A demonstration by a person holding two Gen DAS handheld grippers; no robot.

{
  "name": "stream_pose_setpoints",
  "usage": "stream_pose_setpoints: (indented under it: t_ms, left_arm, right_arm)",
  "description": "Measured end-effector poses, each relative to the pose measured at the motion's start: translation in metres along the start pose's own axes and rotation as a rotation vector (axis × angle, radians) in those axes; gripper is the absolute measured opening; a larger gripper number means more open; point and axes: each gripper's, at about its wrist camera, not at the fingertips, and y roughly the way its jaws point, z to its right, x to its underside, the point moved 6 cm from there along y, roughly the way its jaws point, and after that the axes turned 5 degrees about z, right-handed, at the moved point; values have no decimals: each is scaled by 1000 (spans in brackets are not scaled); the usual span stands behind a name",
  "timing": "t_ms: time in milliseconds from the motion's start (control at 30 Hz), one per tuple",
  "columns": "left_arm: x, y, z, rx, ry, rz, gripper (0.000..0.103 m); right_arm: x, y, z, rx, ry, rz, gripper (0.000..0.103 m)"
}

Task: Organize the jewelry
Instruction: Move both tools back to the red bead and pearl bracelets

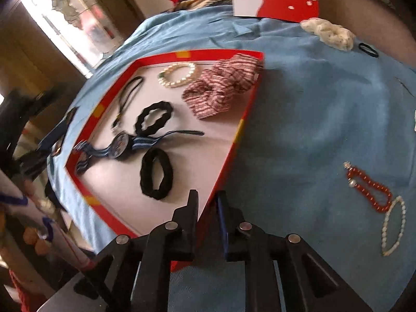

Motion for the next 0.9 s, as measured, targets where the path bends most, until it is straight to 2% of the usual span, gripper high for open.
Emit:
stream_pose_setpoints:
  t_ms: [67, 133, 167, 200, 267, 333, 400, 467, 567, 633, 733, 833, 900]
  left_arm:
    - [6, 1, 16, 7, 46, 6, 70]
    - [13, -1, 34, 11, 116, 25, 70]
    - [17, -3, 45, 15, 162, 33, 70]
    - [22, -5, 54, 21, 198, 33, 70]
    - [35, -10, 76, 55, 267, 6, 70]
    - [56, -17, 101, 117, 336, -47, 70]
    - [87, -20, 132, 173, 436, -125, 70]
    - [116, -16, 158, 226, 501, -214, 70]
    - [158, 2, 188, 288, 528, -375, 70]
    - [181, 20, 200, 297, 513, -474, 70]
    - [208, 49, 209, 270, 512, -575, 70]
    - [226, 73, 214, 266, 497, -649, 64]
    - [237, 85, 216, 270, 496, -682, 64]
  right_arm:
    - [2, -14, 3, -27, 3, 37, 18]
    - [5, -38, 17, -17, 21, 91, 31]
    - [9, -54, 27, -13, 33, 117, 42]
    - [14, -70, 43, 5, 45, 143, 47]
    - [25, -98, 76, 73, 59, 186, 51]
    - [39, -123, 120, 183, 80, 209, 53]
    - [50, -136, 158, 243, 128, 201, 53]
    - [59, -144, 192, 258, 209, 197, 53]
    - [66, -150, 220, 251, 269, 217, 53]
    - [67, -150, 230, 251, 276, 226, 53]
    - [70, -146, 239, 237, 287, 226, 53]
    - [70, -140, 245, 209, 296, 231, 53]
    - [68, -135, 246, 194, 287, 232, 53]
